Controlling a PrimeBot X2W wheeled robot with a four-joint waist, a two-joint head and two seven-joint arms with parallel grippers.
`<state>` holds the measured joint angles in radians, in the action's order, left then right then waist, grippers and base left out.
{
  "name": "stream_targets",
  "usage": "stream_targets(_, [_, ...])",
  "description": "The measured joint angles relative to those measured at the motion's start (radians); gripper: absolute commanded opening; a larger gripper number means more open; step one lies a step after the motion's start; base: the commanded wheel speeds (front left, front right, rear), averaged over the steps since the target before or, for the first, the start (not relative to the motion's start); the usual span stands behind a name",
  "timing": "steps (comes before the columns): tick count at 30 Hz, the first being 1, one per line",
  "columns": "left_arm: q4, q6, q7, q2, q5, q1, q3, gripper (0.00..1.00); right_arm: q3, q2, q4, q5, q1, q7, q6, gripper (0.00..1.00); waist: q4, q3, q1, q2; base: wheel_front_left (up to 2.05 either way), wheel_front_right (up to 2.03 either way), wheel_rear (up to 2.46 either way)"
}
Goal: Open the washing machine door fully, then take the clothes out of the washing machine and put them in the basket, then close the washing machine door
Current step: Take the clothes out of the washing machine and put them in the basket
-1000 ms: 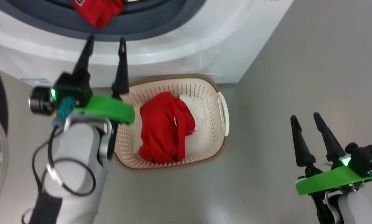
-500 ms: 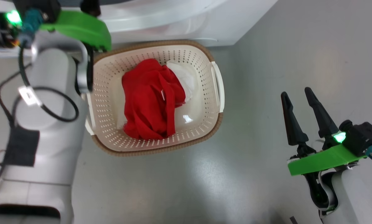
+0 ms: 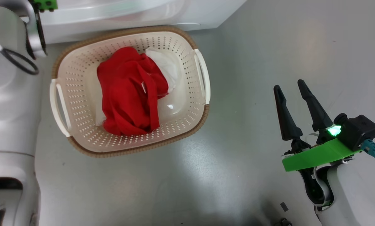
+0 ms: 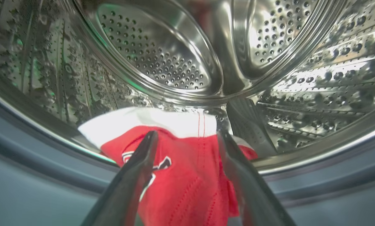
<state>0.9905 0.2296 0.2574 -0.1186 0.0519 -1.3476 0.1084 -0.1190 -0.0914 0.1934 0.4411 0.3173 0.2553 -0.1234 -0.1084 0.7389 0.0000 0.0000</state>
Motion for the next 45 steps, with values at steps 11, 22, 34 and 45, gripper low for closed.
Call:
stream_targets(11, [0.232,0.007,-0.001,-0.009,0.010,-0.074,-0.003,1.00,-0.008,0.007,0.003,0.001,0.006,0.000,0.000,1.00,-0.024,0.006,0.0000,0.0000,0.00,0.00,0.00])
stream_targets(22, [0.285,-0.002,-0.002,-0.004,0.011,-0.093,0.025,0.13,-0.005,0.008,0.002,0.004,0.017,0.000,0.000,1.00,-0.020,0.001,0.0000,0.0000,0.00,0.00,0.00])
stream_targets(34, [0.255,-0.012,-0.002,0.012,0.022,-0.093,0.046,0.00,0.008,0.008,0.003,0.004,0.017,0.000,0.000,1.00,-0.015,-0.012,0.0000,0.0000,0.00,0.00,0.00])
stream_targets(45, [-0.166,-0.054,-0.001,0.040,0.082,0.166,0.002,0.00,0.033,0.002,0.004,0.003,0.010,0.000,0.000,1.00,0.011,-0.069,0.0000,0.0000,0.00,0.00,0.00])
